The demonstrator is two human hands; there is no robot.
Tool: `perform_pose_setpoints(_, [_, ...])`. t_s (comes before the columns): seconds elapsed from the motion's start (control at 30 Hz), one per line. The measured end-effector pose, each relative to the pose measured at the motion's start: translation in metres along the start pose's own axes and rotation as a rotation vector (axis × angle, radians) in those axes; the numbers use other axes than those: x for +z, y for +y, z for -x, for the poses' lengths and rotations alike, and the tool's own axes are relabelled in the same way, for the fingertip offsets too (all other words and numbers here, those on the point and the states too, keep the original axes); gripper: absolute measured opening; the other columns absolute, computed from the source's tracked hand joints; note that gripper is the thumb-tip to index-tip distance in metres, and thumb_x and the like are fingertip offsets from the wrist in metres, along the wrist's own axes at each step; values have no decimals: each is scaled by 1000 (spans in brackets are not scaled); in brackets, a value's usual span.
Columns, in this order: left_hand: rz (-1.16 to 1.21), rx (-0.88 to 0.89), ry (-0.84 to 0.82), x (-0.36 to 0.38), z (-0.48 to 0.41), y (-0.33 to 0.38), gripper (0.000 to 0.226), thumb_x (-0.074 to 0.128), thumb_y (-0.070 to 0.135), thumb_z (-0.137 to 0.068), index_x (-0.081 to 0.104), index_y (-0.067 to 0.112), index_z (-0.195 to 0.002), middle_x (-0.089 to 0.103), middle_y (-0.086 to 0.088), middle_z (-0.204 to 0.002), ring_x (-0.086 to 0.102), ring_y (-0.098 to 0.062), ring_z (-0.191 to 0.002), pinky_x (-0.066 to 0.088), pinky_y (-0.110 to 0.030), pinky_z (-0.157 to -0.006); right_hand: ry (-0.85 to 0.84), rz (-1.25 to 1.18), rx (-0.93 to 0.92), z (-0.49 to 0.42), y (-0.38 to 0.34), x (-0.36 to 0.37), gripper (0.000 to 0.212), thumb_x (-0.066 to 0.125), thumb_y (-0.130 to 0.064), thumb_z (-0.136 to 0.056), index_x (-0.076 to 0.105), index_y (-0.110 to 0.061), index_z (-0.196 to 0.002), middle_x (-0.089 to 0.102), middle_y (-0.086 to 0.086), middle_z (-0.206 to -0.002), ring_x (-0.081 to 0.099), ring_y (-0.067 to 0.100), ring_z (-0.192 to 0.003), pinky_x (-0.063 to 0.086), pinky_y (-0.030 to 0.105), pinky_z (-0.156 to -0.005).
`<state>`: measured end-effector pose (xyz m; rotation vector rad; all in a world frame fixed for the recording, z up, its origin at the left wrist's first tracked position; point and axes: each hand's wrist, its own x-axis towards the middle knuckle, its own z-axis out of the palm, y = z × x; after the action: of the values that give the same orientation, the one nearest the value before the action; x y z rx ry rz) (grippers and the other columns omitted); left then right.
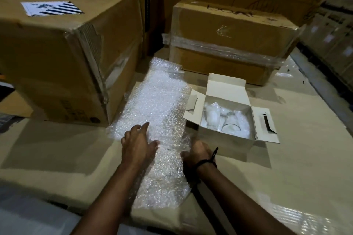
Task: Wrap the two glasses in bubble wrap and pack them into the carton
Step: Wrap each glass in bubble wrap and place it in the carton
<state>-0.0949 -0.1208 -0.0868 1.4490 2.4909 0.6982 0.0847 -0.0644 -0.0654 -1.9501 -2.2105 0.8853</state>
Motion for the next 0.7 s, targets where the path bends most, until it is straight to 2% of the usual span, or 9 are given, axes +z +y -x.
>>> perform_pose_setpoints(0.07, [197,-29,7,-2,-2,-1,71,75,36,-81,43,24,-144,46,-8,-145,43,-30,-130,34,-41,-108,17,-121,-99,-1,1,-1,8,62,-27,-86,58,-21,-81,61,1,-82,57,21,-80,39,26,-66])
perform_pose_setpoints(0.13, [375,-59,61,-7,-4,-1,67,78,26,-80,49,21,-140,51,-9,-139,51,-29,-122,42,-40,-103,20,-419,-240,0,2,-4,20,62,-15,-88,55,-19,-71,53,-5,-63,53,10,-62,38,26,-61])
perform_pose_setpoints(0.23, [544,-154,138,-16,-2,-5,58,78,28,-81,54,20,-134,58,-8,-128,58,-28,-109,49,-40,-93,-197,-1050,-232,3,4,-20,8,52,6,-91,56,4,-97,52,8,-72,56,10,-55,46,24,-52])
perform_pose_setpoints(0.3, [625,-254,155,-18,-1,-11,55,77,32,-82,56,16,-131,62,-9,-121,60,-30,-107,48,-38,-91,-317,-1229,-140,3,6,-31,19,52,6,-90,56,9,-108,57,11,-75,56,18,-57,44,27,-52])
perform_pose_setpoints(0.37, [696,-371,113,-20,1,-13,55,76,36,-83,56,13,-129,63,-11,-118,62,-29,-101,49,-38,-90,-311,-1205,-121,1,10,-42,12,54,4,-89,63,-2,-96,66,-1,-72,58,13,-64,42,30,-60])
perform_pose_setpoints(0.47, [1174,-626,-65,-31,3,0,39,71,37,-87,59,11,-112,64,-16,-94,62,-26,-68,52,-35,-67,-355,-1156,-176,-1,19,-54,16,55,2,-89,65,-9,-96,72,-2,-84,64,12,-79,46,33,-79])
perform_pose_setpoints(0.57, [1428,-764,-212,-37,-2,6,46,71,37,-86,49,9,-114,62,-16,-96,64,-28,-65,54,-35,-58,-409,-979,-191,-2,35,-67,13,59,-3,-89,67,-11,-96,70,0,-86,59,18,-79,48,30,-73])
perform_pose_setpoints(0.63, [1512,-780,-180,-34,-2,9,61,78,26,-79,47,0,-126,64,-25,-104,67,-29,-61,54,-33,-48,-390,-744,-175,-2,46,-74,6,65,-11,-88,67,-15,-92,68,4,-90,54,22,-84,47,37,-76])
perform_pose_setpoints(0.7, [1495,-742,-39,-29,2,15,66,71,4,-84,38,8,-141,63,-26,-104,66,-24,-58,51,-29,-45,-349,-531,-160,-2,56,-83,17,68,-20,-87,66,-17,-103,67,10,-104,58,25,-87,50,42,-80])
